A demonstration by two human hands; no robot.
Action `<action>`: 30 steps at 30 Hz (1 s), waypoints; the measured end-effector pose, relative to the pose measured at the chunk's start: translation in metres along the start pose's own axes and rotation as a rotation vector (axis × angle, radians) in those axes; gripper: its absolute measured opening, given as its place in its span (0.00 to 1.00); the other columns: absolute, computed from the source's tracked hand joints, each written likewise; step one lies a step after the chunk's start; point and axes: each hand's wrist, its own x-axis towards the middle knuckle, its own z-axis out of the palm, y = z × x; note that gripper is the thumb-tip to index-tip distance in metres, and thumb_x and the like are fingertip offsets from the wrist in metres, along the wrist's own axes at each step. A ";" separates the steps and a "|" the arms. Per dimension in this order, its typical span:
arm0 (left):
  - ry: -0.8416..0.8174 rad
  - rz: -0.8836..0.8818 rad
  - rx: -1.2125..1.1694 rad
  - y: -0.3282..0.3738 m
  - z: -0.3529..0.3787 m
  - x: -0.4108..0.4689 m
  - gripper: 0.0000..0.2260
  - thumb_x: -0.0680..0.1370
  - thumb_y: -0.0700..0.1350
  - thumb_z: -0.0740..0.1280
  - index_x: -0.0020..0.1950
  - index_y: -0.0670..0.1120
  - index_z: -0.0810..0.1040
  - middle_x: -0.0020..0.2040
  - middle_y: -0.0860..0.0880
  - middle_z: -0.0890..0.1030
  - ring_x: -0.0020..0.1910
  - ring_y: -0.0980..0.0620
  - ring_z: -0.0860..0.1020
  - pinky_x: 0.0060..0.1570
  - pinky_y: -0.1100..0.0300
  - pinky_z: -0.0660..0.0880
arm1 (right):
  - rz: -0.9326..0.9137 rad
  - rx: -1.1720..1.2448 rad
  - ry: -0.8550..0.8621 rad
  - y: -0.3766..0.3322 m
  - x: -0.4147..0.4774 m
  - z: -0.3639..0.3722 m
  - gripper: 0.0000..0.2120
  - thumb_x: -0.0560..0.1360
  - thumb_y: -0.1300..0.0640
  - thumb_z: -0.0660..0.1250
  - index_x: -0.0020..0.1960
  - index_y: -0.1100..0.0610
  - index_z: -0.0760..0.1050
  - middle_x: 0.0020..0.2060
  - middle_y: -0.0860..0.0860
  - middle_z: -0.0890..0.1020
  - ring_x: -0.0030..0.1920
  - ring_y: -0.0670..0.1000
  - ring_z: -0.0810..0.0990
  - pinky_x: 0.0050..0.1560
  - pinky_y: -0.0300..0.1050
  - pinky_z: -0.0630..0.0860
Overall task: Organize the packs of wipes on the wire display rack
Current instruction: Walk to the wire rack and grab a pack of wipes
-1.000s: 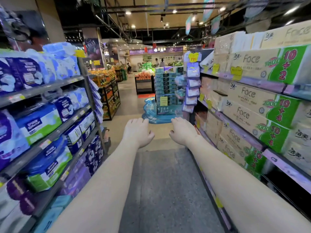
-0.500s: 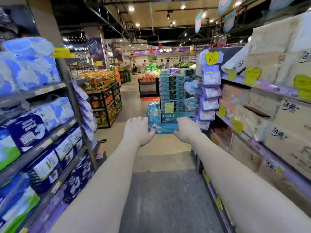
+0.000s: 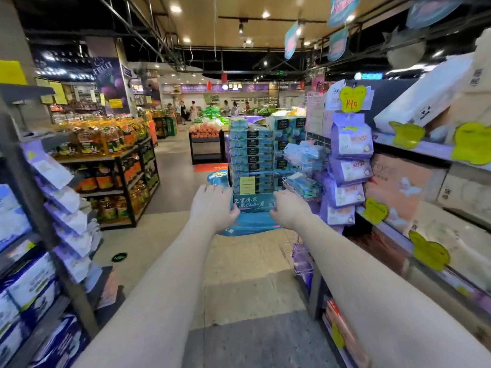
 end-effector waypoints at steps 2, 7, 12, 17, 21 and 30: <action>0.012 0.048 -0.004 -0.016 0.019 0.056 0.20 0.80 0.57 0.55 0.64 0.48 0.76 0.58 0.48 0.82 0.59 0.46 0.78 0.64 0.50 0.70 | 0.034 -0.026 -0.010 0.008 0.052 0.002 0.16 0.80 0.52 0.60 0.63 0.61 0.73 0.61 0.59 0.78 0.61 0.60 0.76 0.59 0.55 0.76; 0.022 0.094 -0.089 -0.038 0.062 0.190 0.21 0.80 0.58 0.57 0.65 0.47 0.76 0.58 0.46 0.82 0.59 0.43 0.78 0.63 0.48 0.72 | 0.105 -0.051 0.046 0.040 0.169 0.017 0.14 0.79 0.54 0.62 0.60 0.62 0.73 0.58 0.59 0.78 0.60 0.61 0.76 0.49 0.49 0.72; 0.054 0.208 -0.080 -0.036 0.122 0.318 0.23 0.82 0.58 0.57 0.69 0.46 0.74 0.59 0.46 0.80 0.60 0.43 0.78 0.65 0.47 0.71 | 0.185 -0.092 0.068 0.089 0.288 0.050 0.15 0.80 0.51 0.63 0.61 0.60 0.74 0.59 0.58 0.78 0.59 0.60 0.77 0.51 0.50 0.73; 0.016 0.222 -0.098 -0.024 0.196 0.438 0.23 0.83 0.58 0.54 0.71 0.45 0.73 0.63 0.45 0.80 0.63 0.42 0.77 0.67 0.47 0.70 | 0.270 -0.066 0.070 0.142 0.406 0.092 0.15 0.80 0.51 0.63 0.60 0.60 0.73 0.58 0.59 0.79 0.55 0.61 0.79 0.46 0.50 0.72; -0.057 0.247 -0.141 -0.014 0.242 0.529 0.22 0.84 0.58 0.54 0.71 0.46 0.72 0.64 0.44 0.79 0.64 0.41 0.75 0.69 0.46 0.69 | 0.322 -0.027 0.080 0.176 0.492 0.109 0.17 0.80 0.51 0.65 0.64 0.59 0.72 0.59 0.59 0.79 0.55 0.61 0.78 0.50 0.52 0.77; 0.001 0.374 -0.232 -0.002 0.326 0.691 0.22 0.84 0.58 0.56 0.70 0.46 0.74 0.60 0.45 0.80 0.59 0.42 0.78 0.64 0.47 0.70 | 0.445 -0.088 0.120 0.232 0.616 0.146 0.14 0.78 0.53 0.64 0.60 0.59 0.72 0.60 0.58 0.77 0.61 0.61 0.77 0.54 0.53 0.74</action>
